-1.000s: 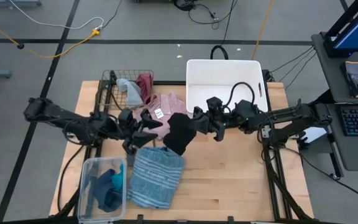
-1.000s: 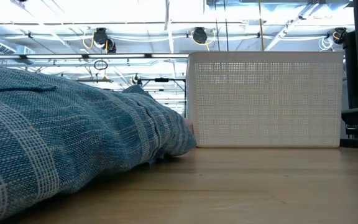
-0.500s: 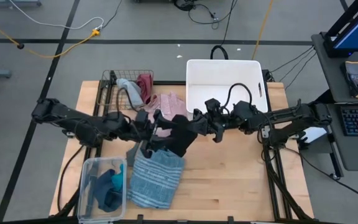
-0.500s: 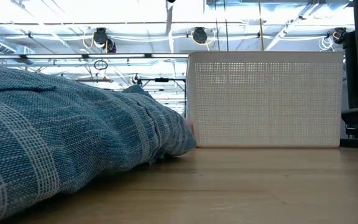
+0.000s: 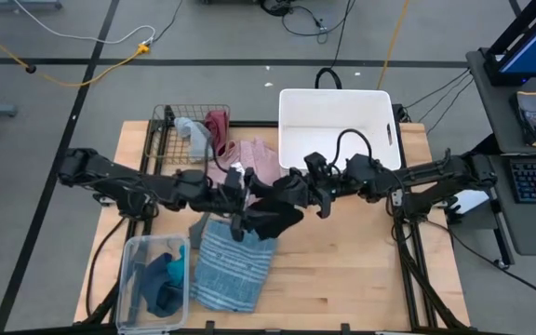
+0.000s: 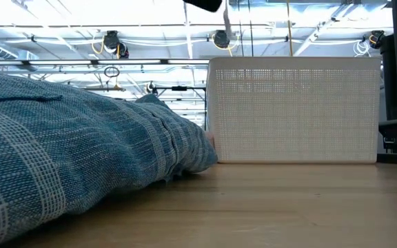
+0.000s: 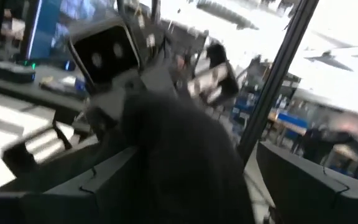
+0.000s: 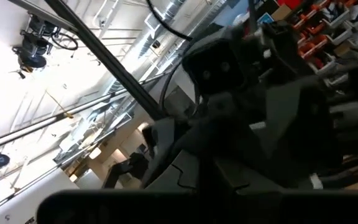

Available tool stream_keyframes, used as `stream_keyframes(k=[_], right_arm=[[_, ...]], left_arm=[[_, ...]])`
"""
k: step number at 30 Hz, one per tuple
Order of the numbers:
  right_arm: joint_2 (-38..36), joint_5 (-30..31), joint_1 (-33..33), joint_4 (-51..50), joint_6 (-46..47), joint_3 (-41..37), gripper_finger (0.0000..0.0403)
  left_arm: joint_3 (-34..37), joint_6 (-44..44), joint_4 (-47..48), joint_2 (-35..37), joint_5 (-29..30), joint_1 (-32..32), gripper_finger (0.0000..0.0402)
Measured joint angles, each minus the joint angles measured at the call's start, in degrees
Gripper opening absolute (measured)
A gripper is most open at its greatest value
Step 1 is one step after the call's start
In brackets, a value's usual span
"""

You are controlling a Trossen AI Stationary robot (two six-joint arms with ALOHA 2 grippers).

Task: Pick & Place Cloths
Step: Put the black underwear into the gold wire basket

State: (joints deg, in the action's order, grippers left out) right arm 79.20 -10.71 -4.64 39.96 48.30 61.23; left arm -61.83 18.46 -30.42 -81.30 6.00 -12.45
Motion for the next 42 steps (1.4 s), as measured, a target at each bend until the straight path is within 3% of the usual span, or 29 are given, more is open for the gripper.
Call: stream_keyframes(k=[4,7,11,16,28,42], right_arm=[[0.0,0.0,0.0,-0.1,-0.9,0.0,0.0000],[0.0,0.0,0.0,-0.1,-1.0,0.0,0.0000],[0.0,-1.0,0.0,0.1,-1.0,0.0,0.0000],[0.0,-1.6,0.0,0.1,-1.0,0.0,0.0005],[0.0,-13.3,0.1,-3.3,-1.1,0.0,0.0059],[0.0,-24.8,0.5,-13.6,-1.8,0.0,0.0172]], left_arm=[[-0.8,0.6,4.0,-0.2,0.1,0.0,0.0294],[-0.8,1.4,5.3,-0.2,1.3,0.0,0.0253],[-0.8,1.3,5.4,-0.2,1.4,0.0,0.0164],[-0.8,1.4,5.5,-0.2,1.4,0.0,0.0025],[-0.8,7.0,11.1,-0.2,1.0,-0.4,0.0008],[-0.8,16.8,21.7,-0.2,6.1,-4.2,0.0008]])
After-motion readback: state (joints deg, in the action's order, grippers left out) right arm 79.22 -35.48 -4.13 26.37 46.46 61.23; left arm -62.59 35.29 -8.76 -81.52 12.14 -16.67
